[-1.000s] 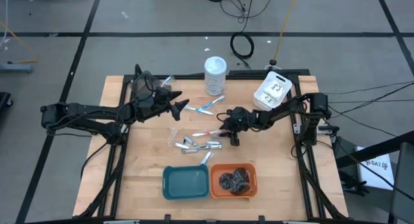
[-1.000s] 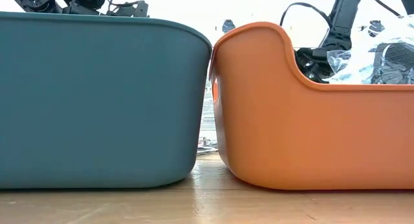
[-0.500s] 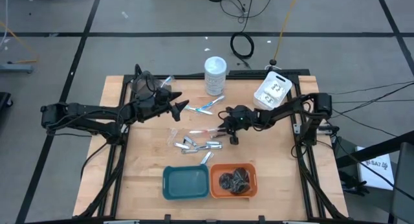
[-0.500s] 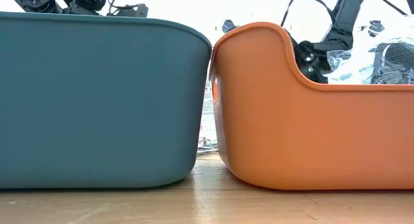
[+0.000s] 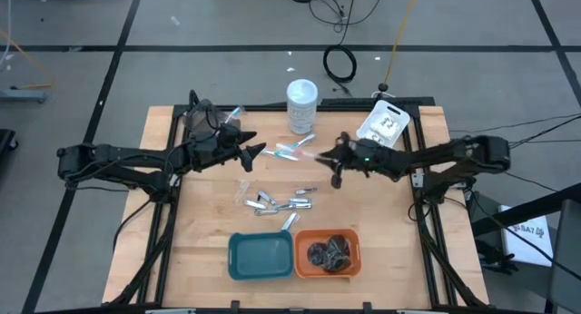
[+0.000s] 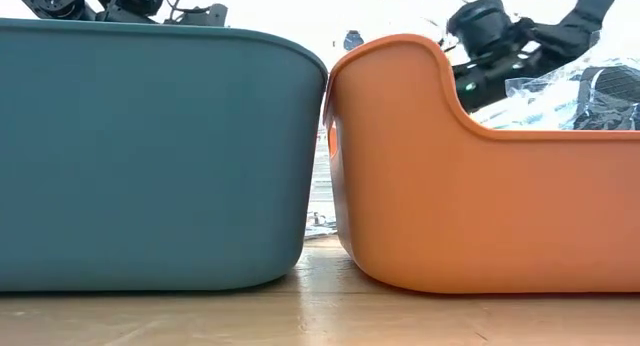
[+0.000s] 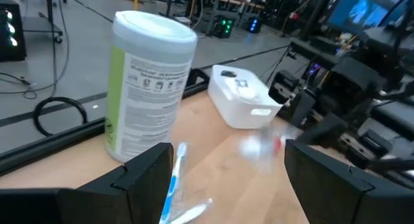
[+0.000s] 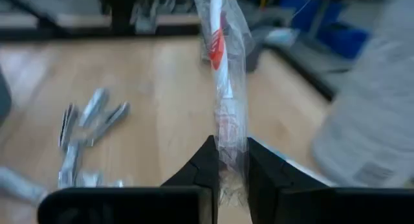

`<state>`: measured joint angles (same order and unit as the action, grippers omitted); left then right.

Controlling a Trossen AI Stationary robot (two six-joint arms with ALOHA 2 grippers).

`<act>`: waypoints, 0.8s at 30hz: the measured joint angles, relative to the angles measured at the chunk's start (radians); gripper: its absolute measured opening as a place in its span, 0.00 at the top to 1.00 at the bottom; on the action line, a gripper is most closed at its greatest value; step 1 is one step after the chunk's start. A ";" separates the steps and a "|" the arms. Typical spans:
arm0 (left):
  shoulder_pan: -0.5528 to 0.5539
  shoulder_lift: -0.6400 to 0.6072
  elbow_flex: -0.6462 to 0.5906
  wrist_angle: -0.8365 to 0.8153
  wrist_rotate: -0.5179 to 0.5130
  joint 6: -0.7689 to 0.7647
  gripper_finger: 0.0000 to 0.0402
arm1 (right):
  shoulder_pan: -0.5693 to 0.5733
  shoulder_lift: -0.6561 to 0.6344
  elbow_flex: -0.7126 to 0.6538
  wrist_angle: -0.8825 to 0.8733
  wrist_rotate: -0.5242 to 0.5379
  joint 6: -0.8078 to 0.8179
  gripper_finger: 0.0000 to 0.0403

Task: Pick & Place Travel size toiletries
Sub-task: Put the orange toothbrush into the black bin

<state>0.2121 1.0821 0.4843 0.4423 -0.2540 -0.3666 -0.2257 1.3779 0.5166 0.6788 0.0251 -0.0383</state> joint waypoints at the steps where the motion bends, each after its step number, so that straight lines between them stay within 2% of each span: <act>1: -0.002 0.000 0.000 0.008 0.000 -0.010 0.27 | -0.002 -0.025 -0.023 0.036 0.016 0.012 0.92; 3: -0.014 0.005 0.000 0.041 0.013 -0.007 0.27 | -0.003 -0.068 -0.073 0.132 0.041 0.029 0.92; 7: -0.062 0.044 0.000 0.167 0.052 0.124 0.27 | -0.002 -0.113 -0.176 0.390 0.045 0.036 0.92; 11: -0.112 0.131 0.000 0.361 0.046 0.281 0.27 | -0.002 -0.112 -0.238 0.601 -0.056 0.081 0.91; 17: -0.138 0.316 0.021 0.614 0.044 0.410 0.27 | -0.002 -0.110 -0.238 0.603 -0.131 0.087 0.92; 24: -0.137 0.495 0.211 0.631 0.045 0.424 0.27 | -0.002 -0.110 -0.235 0.604 -0.141 0.098 0.92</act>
<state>0.0750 1.5776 0.6952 1.0730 -0.2089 0.0570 -0.2276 1.2682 0.2813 1.2827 -0.1160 0.0593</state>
